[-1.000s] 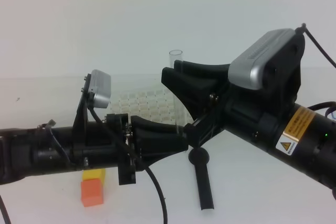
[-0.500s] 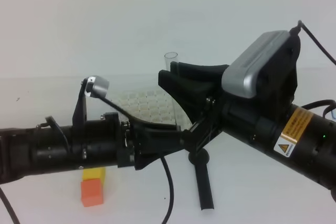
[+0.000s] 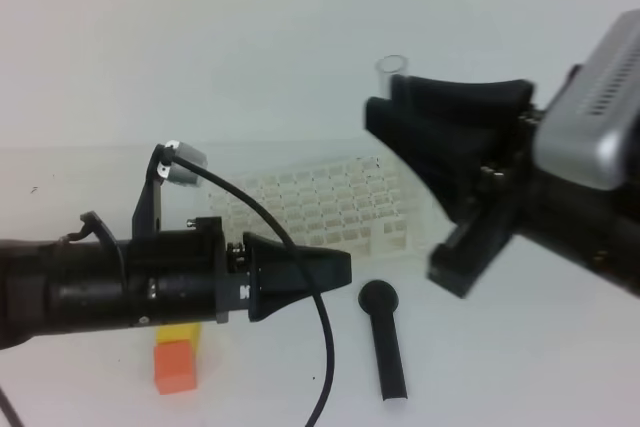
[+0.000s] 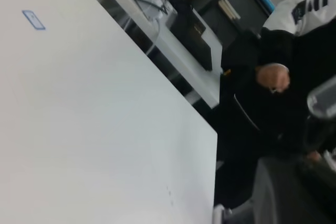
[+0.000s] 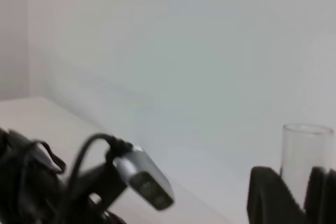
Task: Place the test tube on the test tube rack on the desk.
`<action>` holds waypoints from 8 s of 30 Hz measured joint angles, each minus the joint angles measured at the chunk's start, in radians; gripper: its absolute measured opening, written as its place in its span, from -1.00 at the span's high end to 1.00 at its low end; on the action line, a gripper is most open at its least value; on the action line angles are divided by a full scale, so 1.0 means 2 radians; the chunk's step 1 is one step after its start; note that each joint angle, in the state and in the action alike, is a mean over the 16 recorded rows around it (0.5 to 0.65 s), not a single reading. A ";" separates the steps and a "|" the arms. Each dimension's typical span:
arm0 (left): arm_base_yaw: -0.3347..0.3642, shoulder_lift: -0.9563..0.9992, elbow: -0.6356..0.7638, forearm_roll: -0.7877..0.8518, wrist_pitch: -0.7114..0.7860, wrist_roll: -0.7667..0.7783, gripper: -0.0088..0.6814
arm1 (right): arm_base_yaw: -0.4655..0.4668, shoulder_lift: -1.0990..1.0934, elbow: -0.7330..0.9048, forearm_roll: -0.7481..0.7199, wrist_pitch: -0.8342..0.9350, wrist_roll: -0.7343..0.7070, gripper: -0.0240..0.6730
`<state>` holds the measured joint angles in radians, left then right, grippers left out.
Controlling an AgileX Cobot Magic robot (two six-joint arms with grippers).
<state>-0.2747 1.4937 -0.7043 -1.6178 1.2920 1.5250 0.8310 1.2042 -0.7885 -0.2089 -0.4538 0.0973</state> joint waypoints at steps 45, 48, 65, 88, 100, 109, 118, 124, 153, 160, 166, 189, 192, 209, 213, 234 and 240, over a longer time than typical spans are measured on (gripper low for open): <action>0.157 -0.331 0.000 0.226 -0.325 -0.132 0.98 | 0.000 -0.127 0.000 -0.005 0.134 -0.048 0.56; 0.157 -0.331 0.000 0.217 -0.324 -0.132 0.98 | 0.000 -0.127 0.000 -0.005 0.134 -0.048 0.56; 0.157 -0.331 0.000 0.214 -0.320 -0.131 0.98 | 0.000 -0.127 0.000 -0.006 0.136 -0.037 0.56; 0.162 -0.416 0.000 0.095 -0.443 -0.128 0.98 | 0.000 -0.127 0.000 -0.006 0.151 -0.032 0.56; 0.218 -0.586 0.067 0.298 -0.521 -0.128 0.98 | 0.000 -0.127 0.000 -0.006 0.160 -0.024 0.56; 0.277 -0.691 0.204 0.302 -0.549 -0.128 0.98 | 0.000 -0.127 0.000 -0.006 0.178 -0.011 0.56; 0.271 -0.745 0.294 0.308 -0.551 -0.127 0.98 | 0.000 -0.123 0.000 -0.006 0.222 0.001 0.56; 0.235 -0.755 0.331 0.312 -0.567 -0.126 0.98 | 0.000 -0.109 0.000 -0.005 0.254 0.002 0.56; 0.178 -0.757 0.368 0.171 -0.571 -0.127 0.98 | 0.000 -0.040 0.000 -0.009 0.206 -0.005 0.56; 0.178 -0.755 0.368 0.165 -0.571 -0.128 0.98 | 0.000 -0.025 0.000 -0.009 0.174 -0.031 0.56; 0.178 -0.756 0.368 0.163 -0.571 -0.128 0.98 | 0.000 0.024 -0.004 0.000 0.081 -0.057 0.56; 0.178 -0.753 0.368 0.162 -0.571 -0.126 0.98 | 0.000 0.355 -0.221 0.105 -0.124 -0.073 0.56; 0.178 -0.753 0.367 0.161 -0.571 -0.127 0.98 | 0.000 0.396 -0.249 0.108 -0.142 -0.071 0.56; 0.178 -0.754 0.359 0.136 -0.571 -0.126 0.98 | 0.000 0.498 -0.312 0.113 -0.199 -0.056 0.56; 0.178 -0.753 0.356 0.136 -0.571 -0.126 0.98 | 0.000 0.499 -0.315 0.109 -0.209 -0.051 0.56; 0.178 -0.752 0.354 0.135 -0.571 -0.124 0.98 | 0.000 0.507 -0.318 0.073 -0.209 -0.057 0.56; 0.178 -0.753 0.356 0.135 -0.571 -0.126 0.98 | 0.000 0.508 -0.318 0.070 -0.211 -0.060 0.56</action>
<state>0.0806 -0.0116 0.0083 -1.3471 0.1501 1.2737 0.8310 2.2211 -1.4244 -0.0686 -0.8760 -0.0223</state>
